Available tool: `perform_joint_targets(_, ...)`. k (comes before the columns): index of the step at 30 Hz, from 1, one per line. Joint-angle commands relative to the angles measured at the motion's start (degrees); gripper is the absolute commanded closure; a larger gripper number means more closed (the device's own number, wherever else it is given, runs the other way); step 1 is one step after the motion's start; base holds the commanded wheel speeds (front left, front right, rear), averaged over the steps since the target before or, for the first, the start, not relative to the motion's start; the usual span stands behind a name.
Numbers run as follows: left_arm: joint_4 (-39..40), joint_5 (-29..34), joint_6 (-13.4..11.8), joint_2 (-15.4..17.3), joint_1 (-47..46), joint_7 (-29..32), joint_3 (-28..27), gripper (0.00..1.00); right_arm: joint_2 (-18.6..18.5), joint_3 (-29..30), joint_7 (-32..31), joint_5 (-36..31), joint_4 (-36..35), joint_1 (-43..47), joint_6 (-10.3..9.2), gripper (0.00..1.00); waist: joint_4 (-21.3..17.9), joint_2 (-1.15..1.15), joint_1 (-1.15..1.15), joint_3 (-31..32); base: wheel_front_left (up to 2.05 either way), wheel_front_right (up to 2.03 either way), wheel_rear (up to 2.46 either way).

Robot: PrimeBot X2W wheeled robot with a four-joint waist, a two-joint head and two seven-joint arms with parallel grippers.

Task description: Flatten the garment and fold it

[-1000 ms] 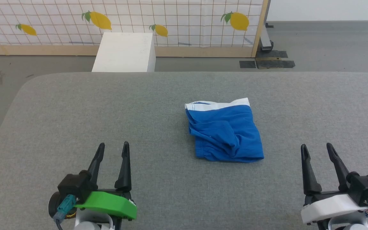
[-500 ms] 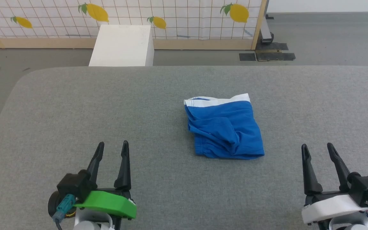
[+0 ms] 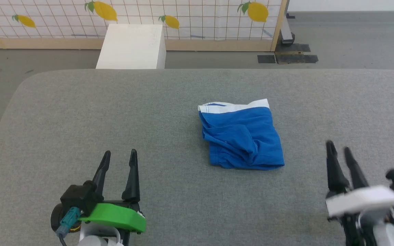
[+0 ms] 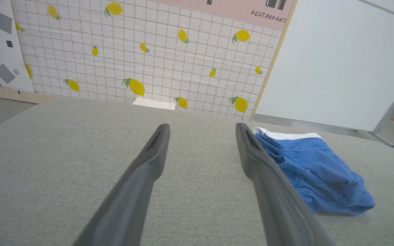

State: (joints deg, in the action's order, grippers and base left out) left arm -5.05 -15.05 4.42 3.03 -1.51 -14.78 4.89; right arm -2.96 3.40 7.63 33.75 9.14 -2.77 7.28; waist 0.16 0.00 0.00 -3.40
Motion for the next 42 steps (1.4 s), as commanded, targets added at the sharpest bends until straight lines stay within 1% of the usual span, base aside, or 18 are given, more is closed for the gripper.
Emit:
perform_joint_targets(1,0.3,0.4,-0.2,-0.1,-0.7,-0.2,0.1,0.0,0.1,-0.3,-3.1,5.1,1.1,-2.8,0.21,0.0,0.0,0.0,0.0,-0.5,0.0,0.0,0.0)
perform_joint_targets(2,0.4,0.3,-0.2,-0.1,-0.9,-0.2,0.1,0.0,0.1,-0.1,-5.4,8.1,1.9,-4.4,0.21,0.0,0.1,0.0,0.0,-0.9,0.0,0.0,0.0)
perform_joint_targets(5,0.7,0.1,-0.1,-0.1,-2.0,-0.2,0.2,0.0,0.1,1.8,-15.1,17.4,6.3,-10.0,0.21,0.0,0.7,0.0,0.0,-2.4,0.0,0.0,0.0)
perform_joint_targets(8,1.1,-0.2,-0.2,-0.1,-3.3,-0.2,0.4,0.0,0.1,4.6,-24.7,21.7,11.7,-15.7,0.21,0.0,1.8,0.0,0.0,-4.1,0.0,0.0,0.0)
perform_joint_targets(10,1.4,-0.3,-0.2,-0.1,-4.0,-0.2,0.6,0.0,-0.3,6.3,-30.4,22.4,15.6,-19.2,0.21,0.0,2.6,0.0,0.0,-5.2,0.0,0.0,0.0)
perform_joint_targets(13,1.4,-0.3,-0.1,-0.1,-5.0,-0.2,1.0,0.0,-1.7,7.6,-37.4,20.7,20.4,-23.9,0.21,0.0,4.1,0.0,0.0,-6.7,0.0,0.0,0.0)
perform_joint_targets(17,1.5,-0.6,-0.1,-0.1,-5.9,-0.2,1.6,0.0,-3.4,9.2,-43.6,16.0,26.1,-28.3,0.21,0.0,6.0,0.0,0.0,-8.4,0.0,0.0,0.0)
perform_joint_targets(21,1.5,-0.9,-0.3,-0.1,-6.5,-0.2,2.0,0.0,-4.1,10.9,-49.0,11.3,30.6,-31.4,0.21,0.0,7.9,0.0,0.0,-9.8,0.0,0.0,0.0)
perform_joint_targets(25,1.6,-1.3,-0.5,-0.1,-7.1,-0.2,2.5,0.0,-3.3,13.0,-53.2,8.9,32.4,-33.5,0.21,0.0,9.6,0.0,0.0,-10.7,0.0,0.0,0.0)
perform_joint_targets(30,1.6,-1.6,-0.8,-0.1,-7.4,-0.2,2.9,0.0,-1.9,14.6,-57.2,7.1,32.4,-34.2,0.21,0.0,11.2,0.0,0.0,-11.1,0.0,0.0,0.0)
perform_joint_targets(31,1.7,-1.6,-0.8,-0.1,-7.4,-0.2,2.9,0.0,-1.7,14.6,-58.2,6.5,32.3,-34.1,0.21,0.05,11.4,0.0,0.0,-11.1,0.0,0.0,0.0)
perform_joint_targets(32,1.7,-1.6,-0.9,-0.1,-7.4,-0.2,2.9,0.0,-1.5,14.5,-59.0,6.2,32.0,-34.0,0.21,0.2,11.5,0.0,0.0,-11.0,0.0,0.0,0.0)
perform_joint_targets(33,1.7,-1.5,-0.9,-0.1,-7.3,-0.2,2.8,0.0,-1.2,14.4,-59.9,5.8,31.6,-33.9,0.21,0.61,11.7,0.0,0.0,-10.9,0.0,0.0,0.0)
perform_joint_targets(34,1.7,-1.5,-0.8,-0.1,-7.3,-0.2,2.8,0.0,-1.1,14.3,-60.4,5.4,31.1,-33.7,0.21,0.71,11.8,0.0,0.0,-10.9,0.0,0.0,0.0)
perform_joint_targets(35,1.6,-1.5,-0.8,-0.1,-7.2,-0.2,2.7,0.0,-0.9,14.3,-60.6,5.0,30.3,-33.5,0.21,0.93,11.8,0.0,0.0,-10.8,0.0,0.0,0.0)
perform_joint_targets(36,1.6,-1.4,-0.8,-0.1,-7.2,-0.2,2.6,0.0,-0.8,14.3,-60.7,4.7,29.7,-33.3,0.21,1.0,11.8,0.0,0.0,-10.7,0.0,0.0,0.0)
perform_joint_targets(39,1.6,-1.3,-0.9,-0.1,-6.9,-0.2,2.4,0.0,-0.5,13.5,-61.3,3.8,26.9,-32.4,0.21,1.0,11.4,0.0,0.0,-10.3,0.0,0.0,0.0)
perform_joint_targets(42,1.7,-1.0,-0.9,-0.1,-6.4,-0.2,1.9,0.0,-0.4,11.1,-61.9,3.2,23.3,-31.4,0.21,1.0,9.8,0.0,0.0,-9.9,0.0,0.0,0.0)
